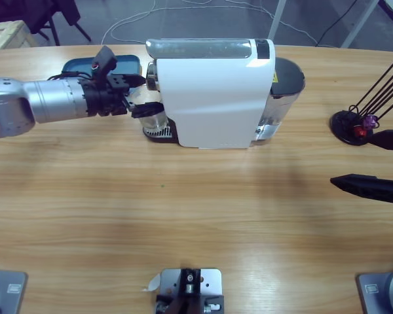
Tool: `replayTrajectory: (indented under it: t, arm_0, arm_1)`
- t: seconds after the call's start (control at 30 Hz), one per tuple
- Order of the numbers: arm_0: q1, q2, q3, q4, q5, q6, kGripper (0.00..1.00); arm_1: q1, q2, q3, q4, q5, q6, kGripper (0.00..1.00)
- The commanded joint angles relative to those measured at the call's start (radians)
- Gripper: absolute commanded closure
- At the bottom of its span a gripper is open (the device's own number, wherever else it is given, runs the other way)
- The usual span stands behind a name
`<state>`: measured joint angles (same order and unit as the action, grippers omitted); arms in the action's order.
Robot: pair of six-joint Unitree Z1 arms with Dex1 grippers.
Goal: Pour coffee
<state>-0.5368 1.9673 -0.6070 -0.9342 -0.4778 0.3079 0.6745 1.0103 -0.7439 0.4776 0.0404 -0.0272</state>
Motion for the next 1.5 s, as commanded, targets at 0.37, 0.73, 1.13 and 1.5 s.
replayTrajectory:
  t: [0.37, 0.73, 1.13, 1.5]
  arm_0:
    - [0.064, -0.006, 0.226, -0.283, 0.197, -0.129, 1.0]
    - [0.162, 0.01, 0.05, -0.281, 0.578, -0.339, 1.0]
    - [0.206, 0.178, -0.16, -0.125, 0.627, -0.42, 1.0]
    - [0.211, 0.161, -0.244, 0.061, 0.624, -0.295, 1.0]
  arm_1:
    - [0.013, 0.029, 0.032, -0.014, 0.013, -0.005, 0.0]
    - [0.013, 0.033, 0.032, -0.015, 0.013, -0.005, 0.0]
    - [0.013, 0.038, 0.034, -0.019, 0.013, -0.005, 0.0]
    - [0.013, 0.037, 0.034, -0.021, 0.012, -0.002, 0.0]
